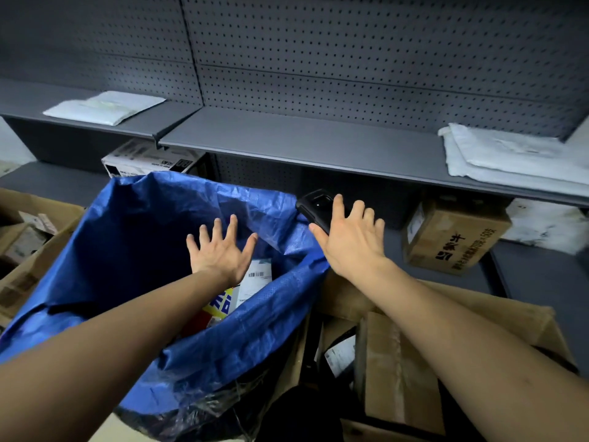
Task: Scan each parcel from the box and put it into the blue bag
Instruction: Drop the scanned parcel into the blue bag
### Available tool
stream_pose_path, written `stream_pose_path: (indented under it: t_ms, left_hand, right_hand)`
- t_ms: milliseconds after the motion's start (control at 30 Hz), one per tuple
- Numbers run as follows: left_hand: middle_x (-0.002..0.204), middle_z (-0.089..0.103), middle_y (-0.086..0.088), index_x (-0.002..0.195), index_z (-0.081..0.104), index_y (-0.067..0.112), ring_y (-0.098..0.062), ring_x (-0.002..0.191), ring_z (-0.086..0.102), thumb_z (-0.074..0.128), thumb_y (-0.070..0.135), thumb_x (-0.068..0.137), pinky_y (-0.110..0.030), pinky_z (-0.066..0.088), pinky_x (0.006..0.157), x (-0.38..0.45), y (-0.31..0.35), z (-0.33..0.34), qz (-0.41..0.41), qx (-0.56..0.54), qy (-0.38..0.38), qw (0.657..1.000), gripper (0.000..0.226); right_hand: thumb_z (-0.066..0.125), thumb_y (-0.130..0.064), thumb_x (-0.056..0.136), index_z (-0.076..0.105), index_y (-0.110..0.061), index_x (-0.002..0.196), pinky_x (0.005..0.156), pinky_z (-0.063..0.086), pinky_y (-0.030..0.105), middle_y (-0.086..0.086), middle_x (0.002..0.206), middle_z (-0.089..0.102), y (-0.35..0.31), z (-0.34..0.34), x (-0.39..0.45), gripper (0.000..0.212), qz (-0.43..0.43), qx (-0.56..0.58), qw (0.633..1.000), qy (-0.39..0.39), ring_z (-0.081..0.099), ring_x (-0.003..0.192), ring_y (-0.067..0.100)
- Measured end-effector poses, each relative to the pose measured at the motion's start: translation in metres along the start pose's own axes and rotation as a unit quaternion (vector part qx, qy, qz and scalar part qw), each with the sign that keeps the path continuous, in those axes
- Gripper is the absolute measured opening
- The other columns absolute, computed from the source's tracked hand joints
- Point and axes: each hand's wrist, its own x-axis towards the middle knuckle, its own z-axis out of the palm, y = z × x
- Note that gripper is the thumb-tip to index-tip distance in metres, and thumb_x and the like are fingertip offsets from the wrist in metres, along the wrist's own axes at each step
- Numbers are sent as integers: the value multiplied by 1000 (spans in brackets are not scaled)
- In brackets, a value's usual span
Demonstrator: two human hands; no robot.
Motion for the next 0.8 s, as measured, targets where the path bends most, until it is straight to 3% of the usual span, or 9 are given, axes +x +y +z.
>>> stream_pose_path:
  t_ms: [500,800]
  left_hand:
    - [166,7,-2,158,3,32,-31,151,4,14,67,96,-52,1,120,-57,149,-18,167,6,72,983,72]
    - [166,5,-4,158,2,32,-31,152,1,8,71,93,-52,-1,121,-94,250,24,254,12,37,966,76]
  right_hand:
    - [26,-67,98,12,-14,159,103,34,50,20,144,37,151,-18,-48,81,123,-17,992,-6,39,128,38]
    - [26,-68,97,15,-16,158,105,32,51,22,148,34,267,-3,-85,81,203,-38,978,-29,36,132,40]
